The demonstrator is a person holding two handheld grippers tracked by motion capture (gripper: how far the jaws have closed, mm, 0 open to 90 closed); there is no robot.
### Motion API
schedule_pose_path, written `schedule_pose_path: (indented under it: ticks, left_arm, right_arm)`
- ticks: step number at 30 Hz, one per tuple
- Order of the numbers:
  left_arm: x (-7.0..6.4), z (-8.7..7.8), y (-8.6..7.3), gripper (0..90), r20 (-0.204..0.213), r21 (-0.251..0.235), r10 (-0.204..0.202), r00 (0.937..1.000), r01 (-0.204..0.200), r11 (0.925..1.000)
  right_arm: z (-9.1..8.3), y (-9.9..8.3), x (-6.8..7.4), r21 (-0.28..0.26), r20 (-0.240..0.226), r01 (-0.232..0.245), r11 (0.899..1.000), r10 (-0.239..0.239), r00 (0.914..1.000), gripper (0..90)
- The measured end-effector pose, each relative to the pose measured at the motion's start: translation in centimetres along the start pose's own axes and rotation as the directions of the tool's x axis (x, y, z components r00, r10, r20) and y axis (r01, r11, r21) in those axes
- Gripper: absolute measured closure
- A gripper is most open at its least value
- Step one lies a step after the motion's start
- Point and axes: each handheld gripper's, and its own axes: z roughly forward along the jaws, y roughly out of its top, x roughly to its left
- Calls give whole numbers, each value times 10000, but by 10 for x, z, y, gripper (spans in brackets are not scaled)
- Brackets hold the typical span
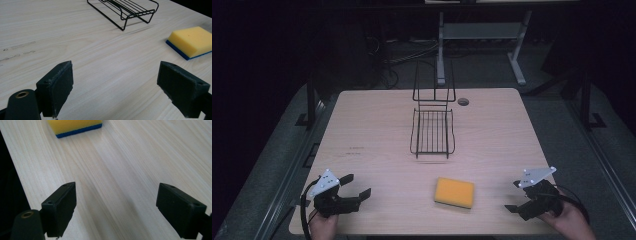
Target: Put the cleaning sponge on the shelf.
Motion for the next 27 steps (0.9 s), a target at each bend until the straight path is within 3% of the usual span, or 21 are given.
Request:
schedule_pose_path:
  ticks: [15,27]
  left_arm:
    - [-3,6,1,128,99,139,72,9999,-74,9999]
    - [-4,4,0,128,128,117,173,9998,-175,9998]
  right_arm:
    - [8,6,1,113,-277,58,9999,-55,9996,159]
    - [18,25,11,330,-546,550,9979,-532,9971,153]
